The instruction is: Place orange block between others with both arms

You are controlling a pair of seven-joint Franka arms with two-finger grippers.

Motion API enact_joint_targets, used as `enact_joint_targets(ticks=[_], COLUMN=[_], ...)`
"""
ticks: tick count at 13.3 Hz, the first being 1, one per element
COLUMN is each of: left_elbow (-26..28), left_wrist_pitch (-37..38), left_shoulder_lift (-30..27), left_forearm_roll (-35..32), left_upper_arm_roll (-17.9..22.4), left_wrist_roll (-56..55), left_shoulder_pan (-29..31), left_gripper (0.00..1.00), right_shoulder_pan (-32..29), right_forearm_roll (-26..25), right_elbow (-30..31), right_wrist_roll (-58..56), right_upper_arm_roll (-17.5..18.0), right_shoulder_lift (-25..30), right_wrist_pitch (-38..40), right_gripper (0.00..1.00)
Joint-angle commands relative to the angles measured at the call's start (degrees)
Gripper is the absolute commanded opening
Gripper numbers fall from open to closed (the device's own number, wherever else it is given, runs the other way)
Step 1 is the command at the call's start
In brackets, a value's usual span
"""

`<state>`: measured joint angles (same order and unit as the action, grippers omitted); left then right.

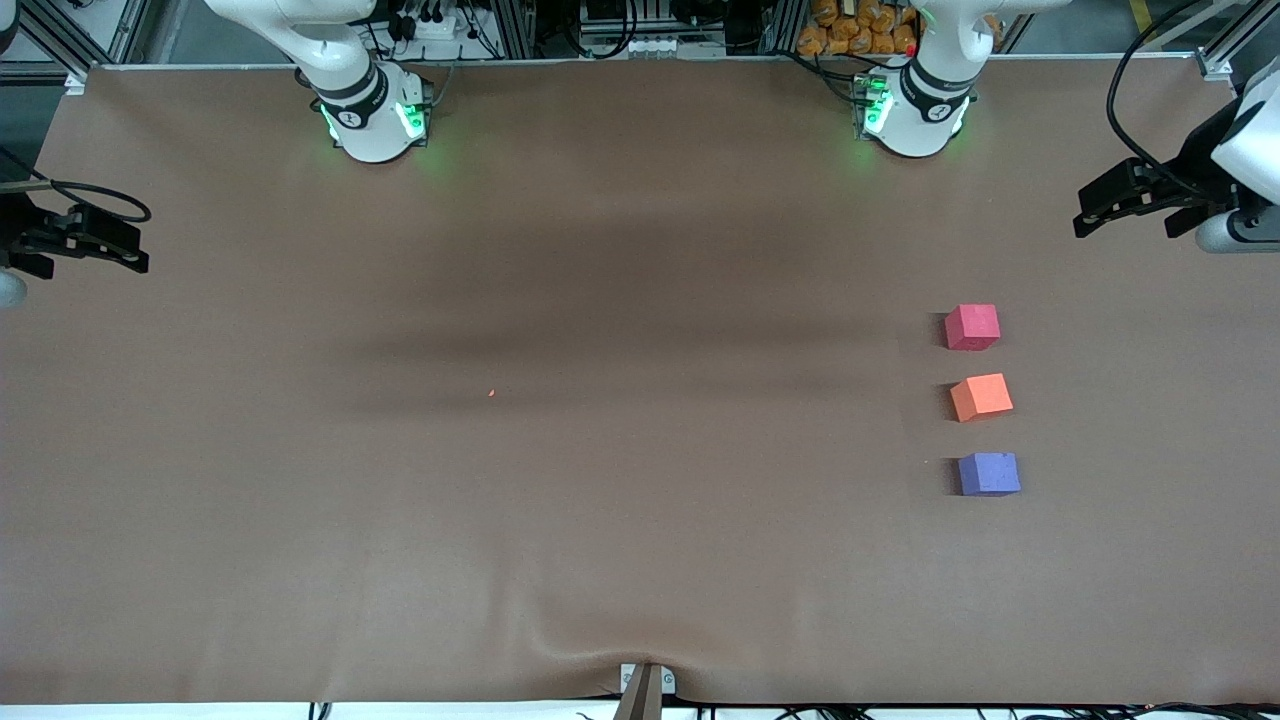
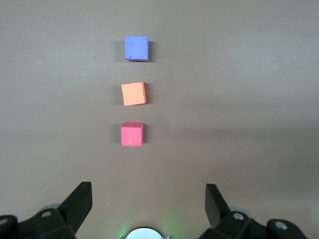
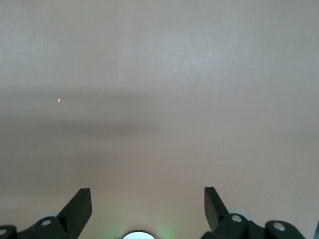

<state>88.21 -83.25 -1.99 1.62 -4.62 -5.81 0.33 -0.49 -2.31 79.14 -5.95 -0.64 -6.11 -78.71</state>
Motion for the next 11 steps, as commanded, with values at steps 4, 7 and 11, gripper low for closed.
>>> enact_joint_targets(ticks=[4, 7, 11], left_elbow=[-0.3, -0.3, -0.3], left_wrist_pitch=[1.4, 1.4, 1.4], left_shoulder_lift=[-1.1, -1.3, -1.2], left_forearm_roll=[-4.2, -4.1, -4.1], left_upper_arm_roll=[-1.3, -1.4, -1.4], left_wrist_roll=[-1.2, 0.6, 0.5], left_shoulder_pan=[0.0, 0.0, -0.1], left_gripper=[1.00, 1.00, 1.00], right_shoulder_pan=[-0.6, -0.7, -0.7], right_forearm_roll=[0.8, 0.8, 0.8], right_elbow=[-0.1, -0.1, -0.1], right_wrist_roll=[-0.1, -0.1, -0.1], right_upper_arm_roll=[0.0, -0.1, -0.1], right_shoulder_lift=[0.3, 0.2, 0.2], right_wrist_pitch=[0.5, 0.5, 0.5], right_gripper=[1.00, 1.00, 1.00])
